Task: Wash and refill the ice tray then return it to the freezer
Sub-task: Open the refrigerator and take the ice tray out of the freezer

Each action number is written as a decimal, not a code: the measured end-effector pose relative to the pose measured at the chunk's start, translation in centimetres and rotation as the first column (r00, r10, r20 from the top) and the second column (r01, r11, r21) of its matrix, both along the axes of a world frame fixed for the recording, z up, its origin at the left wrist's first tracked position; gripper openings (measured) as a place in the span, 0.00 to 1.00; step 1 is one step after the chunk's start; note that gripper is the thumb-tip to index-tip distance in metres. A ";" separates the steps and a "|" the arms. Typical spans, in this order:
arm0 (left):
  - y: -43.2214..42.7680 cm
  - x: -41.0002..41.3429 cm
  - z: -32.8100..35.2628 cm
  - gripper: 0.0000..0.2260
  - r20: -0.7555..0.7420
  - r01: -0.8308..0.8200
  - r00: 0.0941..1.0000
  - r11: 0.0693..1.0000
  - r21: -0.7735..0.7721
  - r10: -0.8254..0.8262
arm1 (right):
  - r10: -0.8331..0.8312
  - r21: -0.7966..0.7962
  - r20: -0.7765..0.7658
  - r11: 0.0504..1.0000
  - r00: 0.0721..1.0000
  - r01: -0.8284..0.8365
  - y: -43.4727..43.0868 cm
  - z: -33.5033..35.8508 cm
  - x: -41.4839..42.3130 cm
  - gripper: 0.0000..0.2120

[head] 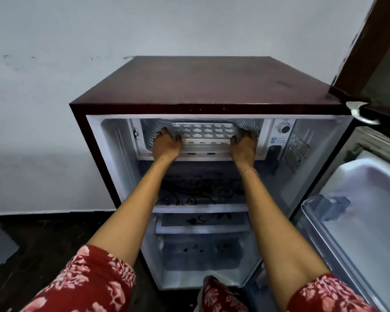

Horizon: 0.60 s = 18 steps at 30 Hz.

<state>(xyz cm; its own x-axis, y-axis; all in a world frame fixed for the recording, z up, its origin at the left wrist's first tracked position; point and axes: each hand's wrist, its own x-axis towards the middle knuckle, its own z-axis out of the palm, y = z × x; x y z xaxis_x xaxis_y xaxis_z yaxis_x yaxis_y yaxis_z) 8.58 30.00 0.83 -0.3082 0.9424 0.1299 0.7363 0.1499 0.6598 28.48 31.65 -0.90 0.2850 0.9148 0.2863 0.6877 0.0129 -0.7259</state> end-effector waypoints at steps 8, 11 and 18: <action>3.4 -1.5 -0.8 0.22 0.168 -0.017 0.986 1.000 0.002 0.016 | -0.043 -0.011 -0.007 0.999 0.999 0.043 3.4 -0.9 0.5 0.16; 4.5 -1.9 -1.6 0.16 0.305 -0.030 0.952 0.997 0.067 0.008 | -0.052 0.011 -0.013 0.999 0.999 0.052 4.3 -1.1 0.6 0.15; 6.3 -2.9 -2.4 0.12 0.483 -0.109 0.873 0.992 0.060 0.067 | -0.048 -0.018 -0.135 0.999 0.990 0.046 5.9 -1.1 1.3 0.13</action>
<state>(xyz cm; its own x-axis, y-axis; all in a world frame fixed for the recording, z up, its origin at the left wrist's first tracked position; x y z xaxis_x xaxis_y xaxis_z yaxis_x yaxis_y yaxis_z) 5.68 36.33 -1.61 -0.4338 0.9008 0.0213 0.3129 0.1284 0.9411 29.74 37.58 -2.01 0.3628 0.9034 0.2283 0.5824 -0.0286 -0.8124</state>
